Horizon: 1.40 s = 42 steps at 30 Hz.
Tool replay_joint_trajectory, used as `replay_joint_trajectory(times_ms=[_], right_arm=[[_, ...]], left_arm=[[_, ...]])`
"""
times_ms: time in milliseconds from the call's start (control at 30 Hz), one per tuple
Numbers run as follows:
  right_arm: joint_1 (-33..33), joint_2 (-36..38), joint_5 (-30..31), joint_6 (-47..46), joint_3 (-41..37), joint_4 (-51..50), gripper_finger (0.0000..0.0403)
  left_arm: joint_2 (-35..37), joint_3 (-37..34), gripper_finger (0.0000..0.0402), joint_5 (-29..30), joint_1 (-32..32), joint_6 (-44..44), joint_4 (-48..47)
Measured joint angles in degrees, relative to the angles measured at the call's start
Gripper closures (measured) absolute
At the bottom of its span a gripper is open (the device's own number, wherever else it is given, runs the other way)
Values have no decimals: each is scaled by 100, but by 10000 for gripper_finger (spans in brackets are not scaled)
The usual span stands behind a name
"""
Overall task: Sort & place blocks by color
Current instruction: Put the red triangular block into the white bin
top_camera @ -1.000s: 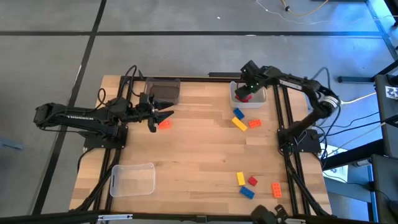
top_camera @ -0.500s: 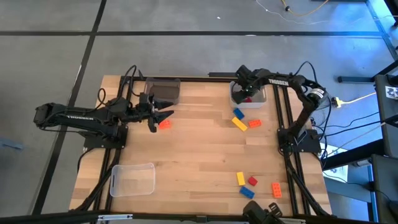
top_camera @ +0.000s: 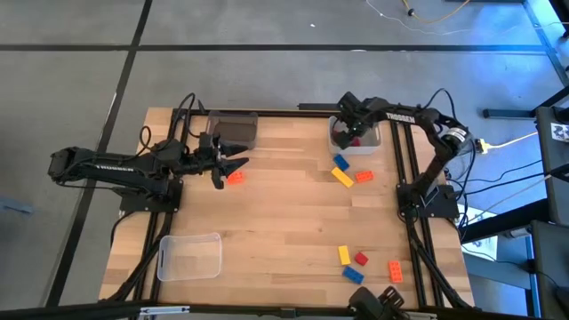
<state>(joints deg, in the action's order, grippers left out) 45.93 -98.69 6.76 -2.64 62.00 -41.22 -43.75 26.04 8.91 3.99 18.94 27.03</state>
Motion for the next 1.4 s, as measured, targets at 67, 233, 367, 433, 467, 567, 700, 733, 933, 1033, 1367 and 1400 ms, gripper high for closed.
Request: replay_joint_trajectory(times_ms=[67,233,367,433,467,567,700,733,933,1033,1367,1400], right_arm=[[0,190,14,111,46,-2,115],[0,976,-225,116,75,-26,120],[-147,1913,-1200,-304,-208,200,127],[-381,2427,-1752,-628,-481,573,128],[-538,2700,-2024,-806,-662,855,128],[-1178,3471,-2503,-1494,-1341,1919,128],[-2247,4335,-2691,-2405,-2239,3816,128],[-2494,4481,-2674,-2529,-2400,4279,128],[-3554,4884,-1975,-2228,-2761,5373,128],[-3770,4887,-1838,-1711,-2743,5380,128],[-3838,4887,-1834,-1357,-2724,5389,128],[-3838,4887,-1834,-1361,-2724,5390,128]], left_arm=[[0,0,195,0,0,0,0],[0,0,195,0,0,13,0],[0,0,195,0,-2,46,0],[0,0,195,-10,-2,48,0],[0,0,195,-26,-2,48,-3],[0,0,195,-44,-2,50,-18],[0,0,195,-130,-2,149,-20],[0,0,195,-135,-2,185,-20],[0,0,195,-133,-2,195,-55],[0,0,195,-131,-2,189,-53],[0,0,195,-131,-2,151,-59],[0,0,195,-131,-2,151,-59]])
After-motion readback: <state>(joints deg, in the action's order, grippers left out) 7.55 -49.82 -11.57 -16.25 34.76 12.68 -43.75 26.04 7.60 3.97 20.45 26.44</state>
